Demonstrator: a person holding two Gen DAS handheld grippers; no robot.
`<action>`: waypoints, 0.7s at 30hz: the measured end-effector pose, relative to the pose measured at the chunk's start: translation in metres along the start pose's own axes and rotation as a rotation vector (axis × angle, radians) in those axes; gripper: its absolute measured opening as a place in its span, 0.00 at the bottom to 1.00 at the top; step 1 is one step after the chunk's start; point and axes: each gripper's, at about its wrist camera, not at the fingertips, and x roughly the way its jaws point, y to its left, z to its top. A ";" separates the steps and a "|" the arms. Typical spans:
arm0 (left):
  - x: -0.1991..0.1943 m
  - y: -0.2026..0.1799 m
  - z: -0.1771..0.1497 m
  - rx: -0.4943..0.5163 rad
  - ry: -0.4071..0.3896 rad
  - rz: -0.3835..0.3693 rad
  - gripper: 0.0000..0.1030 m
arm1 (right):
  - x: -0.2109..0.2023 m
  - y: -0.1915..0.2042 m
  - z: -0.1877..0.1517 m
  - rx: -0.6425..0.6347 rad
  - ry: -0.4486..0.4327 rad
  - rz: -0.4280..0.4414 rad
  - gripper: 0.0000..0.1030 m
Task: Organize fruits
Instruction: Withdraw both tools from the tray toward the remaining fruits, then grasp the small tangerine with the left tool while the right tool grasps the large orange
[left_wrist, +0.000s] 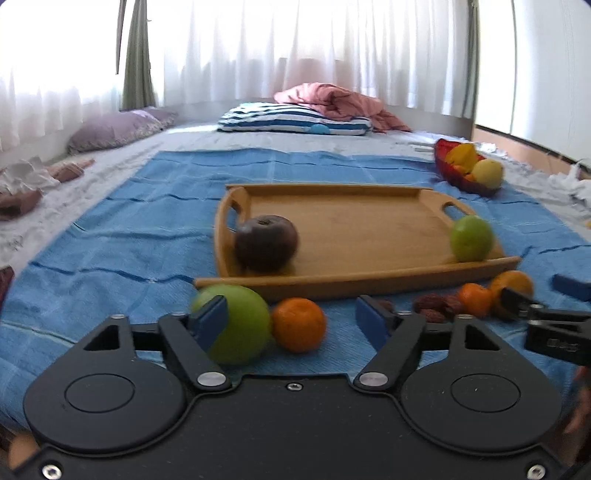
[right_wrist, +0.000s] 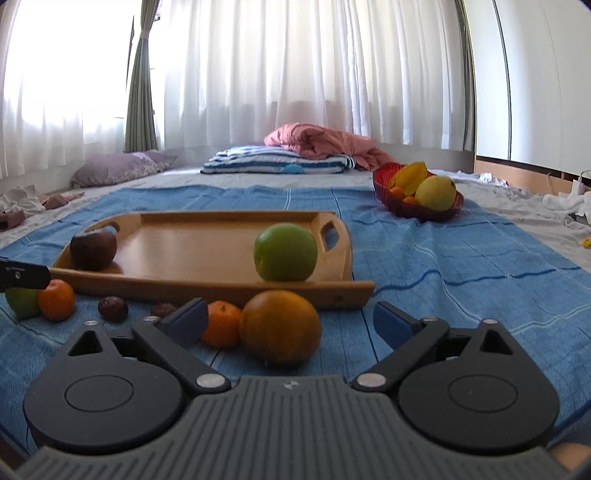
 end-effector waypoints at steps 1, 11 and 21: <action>-0.002 -0.002 -0.001 0.002 0.007 -0.015 0.65 | 0.000 0.000 -0.001 0.001 0.003 -0.001 0.89; 0.022 -0.011 -0.013 -0.021 0.074 0.002 0.42 | -0.006 0.001 -0.006 0.014 0.028 0.016 0.51; 0.042 -0.017 -0.010 0.001 0.029 0.064 0.43 | 0.001 0.008 -0.004 -0.038 0.043 0.011 0.56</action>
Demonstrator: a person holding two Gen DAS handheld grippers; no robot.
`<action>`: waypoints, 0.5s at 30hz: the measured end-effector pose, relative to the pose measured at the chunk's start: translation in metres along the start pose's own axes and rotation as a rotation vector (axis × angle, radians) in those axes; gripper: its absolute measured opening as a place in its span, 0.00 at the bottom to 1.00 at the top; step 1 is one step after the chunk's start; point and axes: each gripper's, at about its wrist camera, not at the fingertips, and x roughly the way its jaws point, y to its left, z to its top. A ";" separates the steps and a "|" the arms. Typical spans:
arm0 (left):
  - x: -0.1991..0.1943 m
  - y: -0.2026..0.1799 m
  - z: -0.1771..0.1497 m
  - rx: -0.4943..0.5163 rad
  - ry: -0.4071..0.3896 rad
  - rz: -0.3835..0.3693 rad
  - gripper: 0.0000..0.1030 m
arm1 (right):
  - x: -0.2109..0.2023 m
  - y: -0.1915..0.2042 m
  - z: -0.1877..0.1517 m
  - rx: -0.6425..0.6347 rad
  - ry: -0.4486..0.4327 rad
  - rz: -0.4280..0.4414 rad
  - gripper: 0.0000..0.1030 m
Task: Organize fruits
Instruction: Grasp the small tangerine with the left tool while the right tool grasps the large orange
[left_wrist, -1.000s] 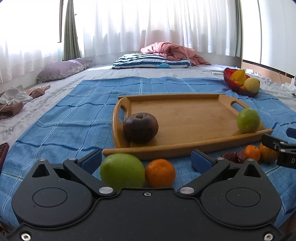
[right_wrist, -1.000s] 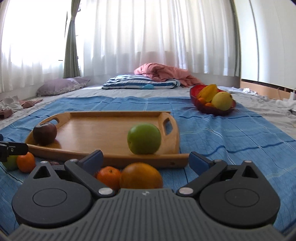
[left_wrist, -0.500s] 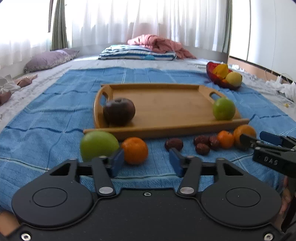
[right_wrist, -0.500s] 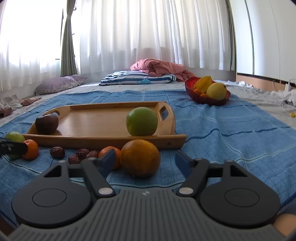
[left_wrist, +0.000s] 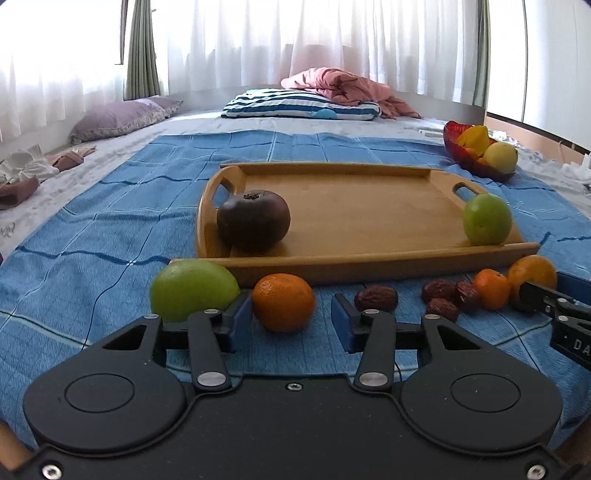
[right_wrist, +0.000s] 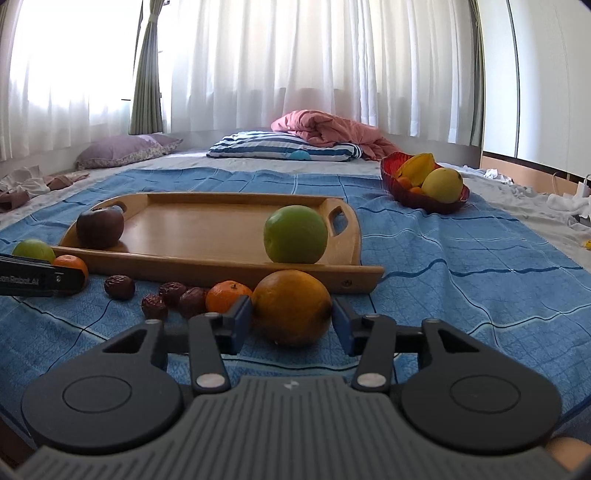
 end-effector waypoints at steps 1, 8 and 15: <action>0.002 0.000 0.001 0.000 -0.002 0.002 0.43 | 0.001 0.000 0.000 -0.002 0.004 0.000 0.59; 0.012 -0.005 0.002 0.026 -0.009 0.021 0.43 | 0.009 0.001 0.001 -0.017 0.012 -0.004 0.61; 0.014 -0.011 -0.001 0.056 -0.018 0.033 0.46 | 0.017 -0.001 0.004 0.000 0.010 0.004 0.63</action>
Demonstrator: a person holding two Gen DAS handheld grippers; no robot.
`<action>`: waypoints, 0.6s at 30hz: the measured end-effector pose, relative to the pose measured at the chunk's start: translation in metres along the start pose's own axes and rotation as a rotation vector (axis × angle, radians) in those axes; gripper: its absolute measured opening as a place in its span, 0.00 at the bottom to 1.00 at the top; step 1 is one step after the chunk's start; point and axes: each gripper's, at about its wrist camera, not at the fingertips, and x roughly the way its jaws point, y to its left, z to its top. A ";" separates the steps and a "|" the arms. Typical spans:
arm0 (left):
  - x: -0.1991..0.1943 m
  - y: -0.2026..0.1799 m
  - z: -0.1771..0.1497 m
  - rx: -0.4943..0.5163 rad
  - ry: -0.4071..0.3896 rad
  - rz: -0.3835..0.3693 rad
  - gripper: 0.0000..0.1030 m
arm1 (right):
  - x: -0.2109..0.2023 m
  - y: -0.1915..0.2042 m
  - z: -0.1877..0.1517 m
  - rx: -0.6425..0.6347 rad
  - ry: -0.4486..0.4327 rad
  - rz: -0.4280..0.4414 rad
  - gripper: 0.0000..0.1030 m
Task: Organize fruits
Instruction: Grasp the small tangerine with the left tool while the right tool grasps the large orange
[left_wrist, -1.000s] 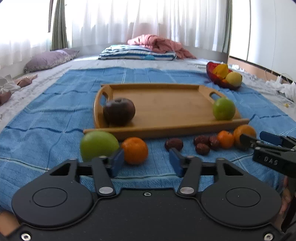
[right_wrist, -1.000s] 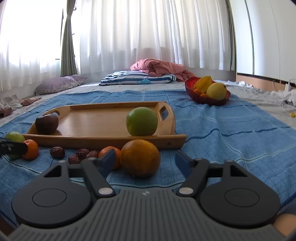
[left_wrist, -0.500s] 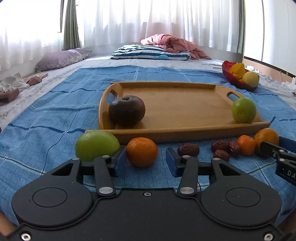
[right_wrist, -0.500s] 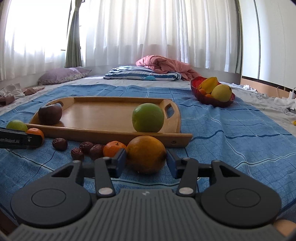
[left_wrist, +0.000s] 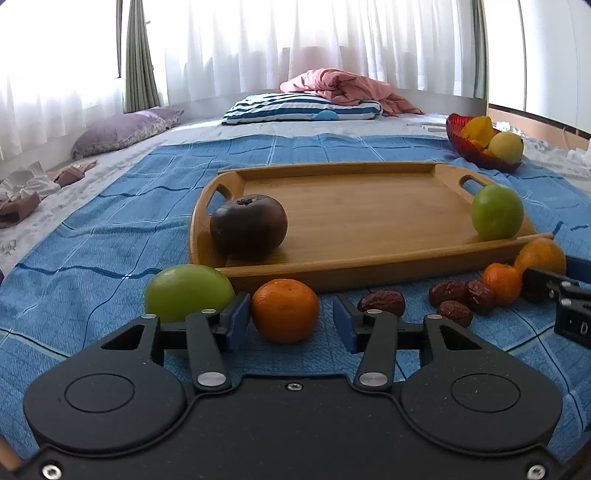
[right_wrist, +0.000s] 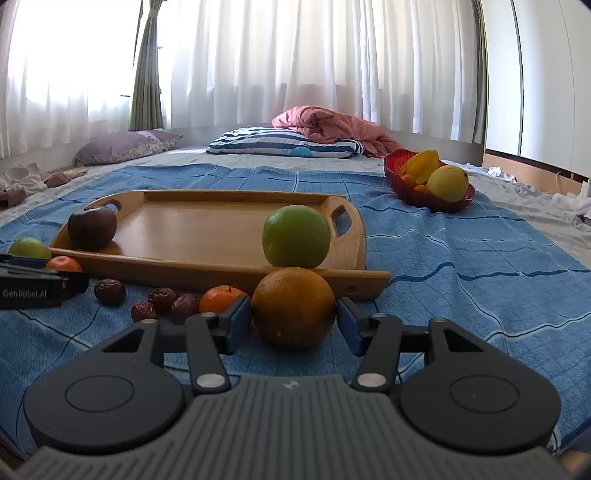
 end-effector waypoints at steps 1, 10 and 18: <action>0.000 -0.001 0.000 0.005 0.000 0.004 0.46 | 0.001 0.000 0.001 0.003 0.000 0.001 0.63; 0.002 -0.003 -0.002 0.006 -0.004 0.018 0.47 | 0.016 -0.007 0.006 0.064 0.021 0.022 0.64; 0.005 -0.002 -0.002 -0.004 0.014 0.020 0.38 | 0.029 -0.007 0.003 0.075 0.089 0.031 0.56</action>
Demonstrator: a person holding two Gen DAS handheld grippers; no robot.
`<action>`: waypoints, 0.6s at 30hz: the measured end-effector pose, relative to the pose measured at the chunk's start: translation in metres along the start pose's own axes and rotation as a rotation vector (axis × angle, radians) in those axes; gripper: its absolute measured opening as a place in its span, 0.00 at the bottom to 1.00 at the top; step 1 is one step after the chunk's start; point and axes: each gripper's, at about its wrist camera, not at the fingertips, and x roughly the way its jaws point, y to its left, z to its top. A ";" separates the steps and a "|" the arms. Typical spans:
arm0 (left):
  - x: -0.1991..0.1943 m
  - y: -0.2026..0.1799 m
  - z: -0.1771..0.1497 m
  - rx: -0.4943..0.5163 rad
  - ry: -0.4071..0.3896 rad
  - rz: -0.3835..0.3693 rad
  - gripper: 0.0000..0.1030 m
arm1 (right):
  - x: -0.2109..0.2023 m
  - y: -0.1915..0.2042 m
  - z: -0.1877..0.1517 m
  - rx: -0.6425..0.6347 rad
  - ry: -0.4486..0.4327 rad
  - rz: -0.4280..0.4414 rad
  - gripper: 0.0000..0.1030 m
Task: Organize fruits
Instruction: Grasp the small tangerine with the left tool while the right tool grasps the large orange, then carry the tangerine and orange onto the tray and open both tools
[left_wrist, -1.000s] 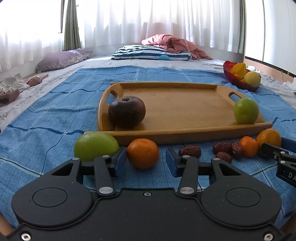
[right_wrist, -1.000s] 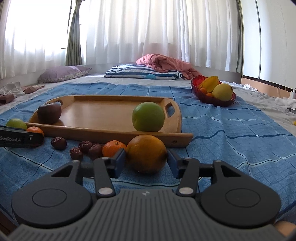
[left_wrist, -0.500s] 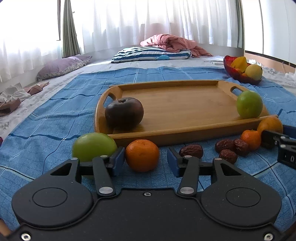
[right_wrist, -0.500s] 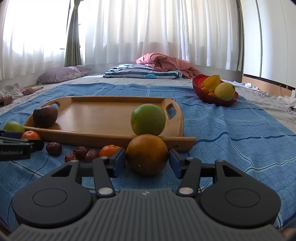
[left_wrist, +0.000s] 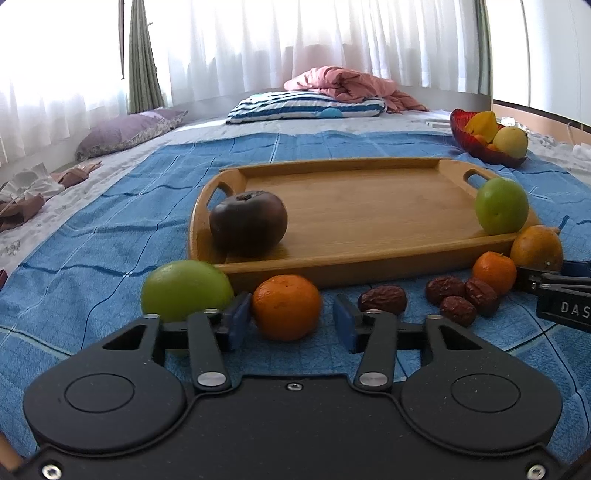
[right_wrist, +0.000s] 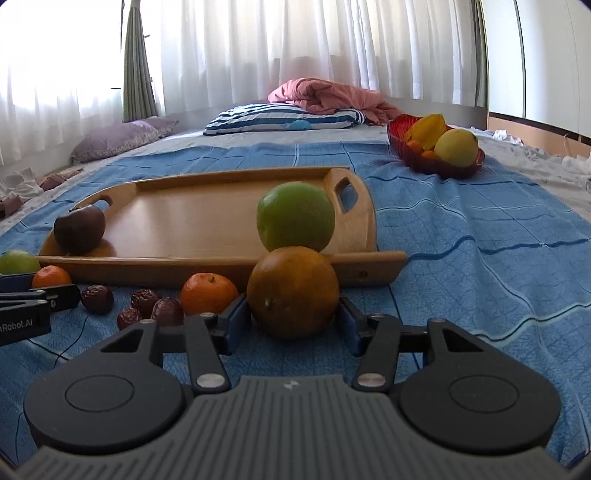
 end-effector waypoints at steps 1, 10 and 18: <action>0.001 0.002 0.000 -0.014 0.004 -0.006 0.38 | -0.001 0.000 0.000 -0.002 -0.002 -0.002 0.53; -0.007 0.003 0.005 -0.028 -0.004 -0.031 0.37 | -0.009 0.004 0.000 -0.009 -0.011 -0.012 0.51; -0.020 -0.003 0.021 -0.009 -0.037 -0.066 0.37 | -0.025 0.004 0.011 0.007 -0.046 0.011 0.51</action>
